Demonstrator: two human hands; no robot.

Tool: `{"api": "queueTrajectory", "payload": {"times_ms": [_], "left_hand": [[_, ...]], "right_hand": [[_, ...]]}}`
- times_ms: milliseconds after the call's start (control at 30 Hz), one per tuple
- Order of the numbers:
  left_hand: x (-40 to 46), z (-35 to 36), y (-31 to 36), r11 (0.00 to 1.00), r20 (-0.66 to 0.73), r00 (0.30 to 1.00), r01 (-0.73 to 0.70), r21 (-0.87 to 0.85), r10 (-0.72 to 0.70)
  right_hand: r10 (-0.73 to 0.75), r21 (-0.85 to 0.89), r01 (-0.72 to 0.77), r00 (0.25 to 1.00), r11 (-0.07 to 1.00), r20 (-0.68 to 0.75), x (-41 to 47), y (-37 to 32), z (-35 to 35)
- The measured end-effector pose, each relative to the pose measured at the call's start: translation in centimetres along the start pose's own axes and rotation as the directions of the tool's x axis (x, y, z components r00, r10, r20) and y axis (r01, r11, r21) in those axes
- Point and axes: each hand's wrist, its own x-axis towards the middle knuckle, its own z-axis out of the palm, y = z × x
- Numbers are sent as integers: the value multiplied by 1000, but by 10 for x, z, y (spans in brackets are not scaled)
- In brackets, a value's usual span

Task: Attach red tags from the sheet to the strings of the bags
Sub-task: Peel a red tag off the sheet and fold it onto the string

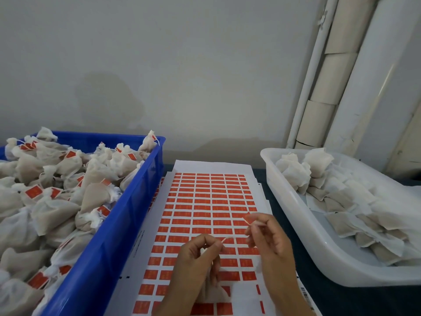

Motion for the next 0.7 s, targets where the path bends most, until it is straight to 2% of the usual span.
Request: {"api": "queueTrajectory", "payload": {"times_ms": [267,433,567,700], "left_hand": [[-3,3,0,998,-46,997,-55,18,56],[-3,5,-3,994,-98,990,-99,55,104],[-4,5,-3,993,-105,988,-110,29,113],[-3,5,-4,993,-114,986,-116,25,118]], "right_hand": [[-39,109,51,994,993,-107,-4,-9,-1],[49,225,-50,999,973,12,-9,-13,9],[72,217,-97,990,971,121,-13,-14,12],[90,228,-112,990,967,108,-14,-14,11]]}}
